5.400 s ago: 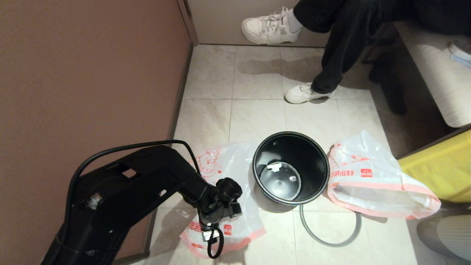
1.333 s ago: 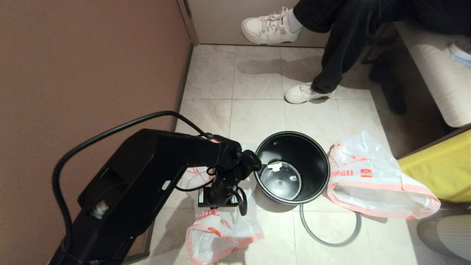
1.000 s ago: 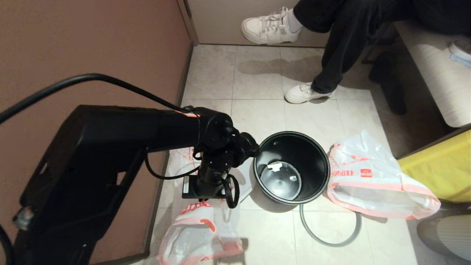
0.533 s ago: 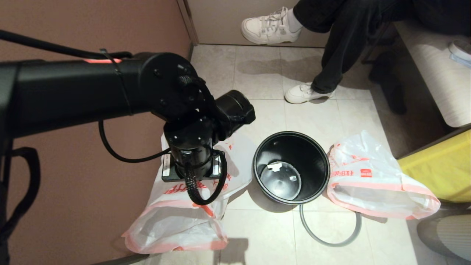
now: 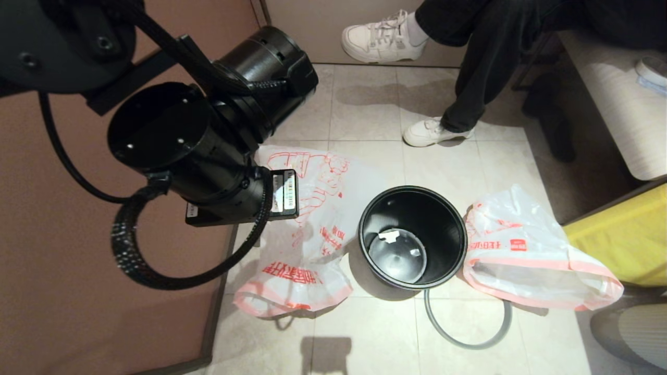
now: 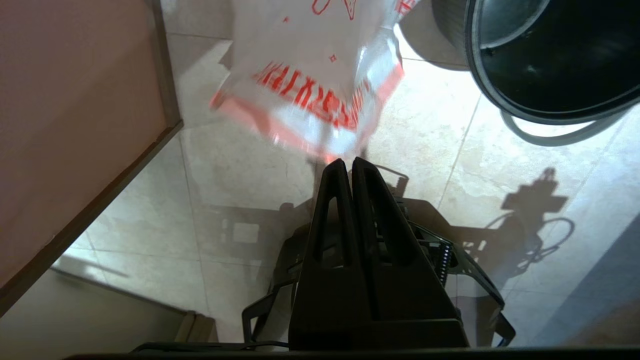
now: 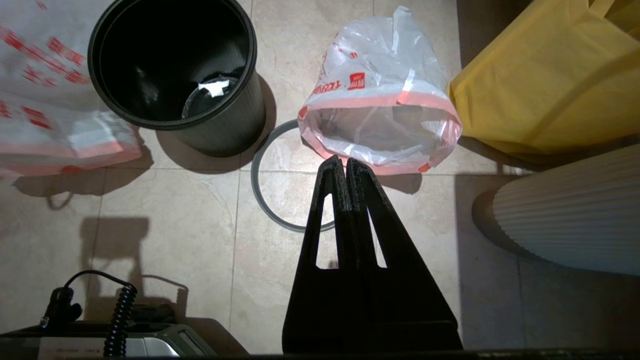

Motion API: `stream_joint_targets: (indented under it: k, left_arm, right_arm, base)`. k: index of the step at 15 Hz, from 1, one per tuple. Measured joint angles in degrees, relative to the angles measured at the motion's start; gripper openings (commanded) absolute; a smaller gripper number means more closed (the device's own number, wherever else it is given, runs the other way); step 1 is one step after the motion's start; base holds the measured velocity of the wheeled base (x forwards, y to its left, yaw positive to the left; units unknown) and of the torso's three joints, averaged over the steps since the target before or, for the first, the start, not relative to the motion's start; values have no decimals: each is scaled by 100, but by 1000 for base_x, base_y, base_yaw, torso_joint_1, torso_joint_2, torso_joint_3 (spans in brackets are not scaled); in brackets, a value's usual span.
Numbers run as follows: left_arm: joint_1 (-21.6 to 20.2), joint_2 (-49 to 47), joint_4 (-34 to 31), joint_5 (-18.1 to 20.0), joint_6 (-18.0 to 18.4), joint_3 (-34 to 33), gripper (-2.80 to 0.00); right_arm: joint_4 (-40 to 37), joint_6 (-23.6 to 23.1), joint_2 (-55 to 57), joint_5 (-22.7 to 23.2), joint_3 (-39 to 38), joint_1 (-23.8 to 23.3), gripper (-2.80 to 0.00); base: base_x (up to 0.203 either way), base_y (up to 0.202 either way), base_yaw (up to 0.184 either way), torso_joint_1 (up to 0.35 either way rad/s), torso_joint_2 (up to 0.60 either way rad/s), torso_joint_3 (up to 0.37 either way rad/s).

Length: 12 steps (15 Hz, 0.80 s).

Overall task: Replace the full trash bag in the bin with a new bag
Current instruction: Put the new garbage bag on the trash can

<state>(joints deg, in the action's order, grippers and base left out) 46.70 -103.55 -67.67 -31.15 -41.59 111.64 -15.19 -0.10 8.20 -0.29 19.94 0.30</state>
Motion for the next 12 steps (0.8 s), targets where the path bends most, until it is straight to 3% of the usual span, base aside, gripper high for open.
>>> stream_joint_targets:
  k: [3,6,10,12]
  left_arm:
    - [-50,-98,59,6,-49,-179,-280]
    - [-209,-808,331,6,-59,-241,-280]
    - [-476,-2403,1313,-16,88,-170,-280]
    - [-765,-3209,1972,-100,437,-63,-280]
  right_arm:
    - [-55,-12,439,3,290,2,-280]
    - [-211,-14,541,-4,288,2,-280]
    - [-313,-15,463,26,245,18,-280]
    - [-454,-15,347,91,170,33,-280]
  base:
    - [0,0,0,0,0,0]
    - [0,0,0,0,0,0]
    - [0,0,0,0,0,0]
    - [0,0,0,0,0,0]
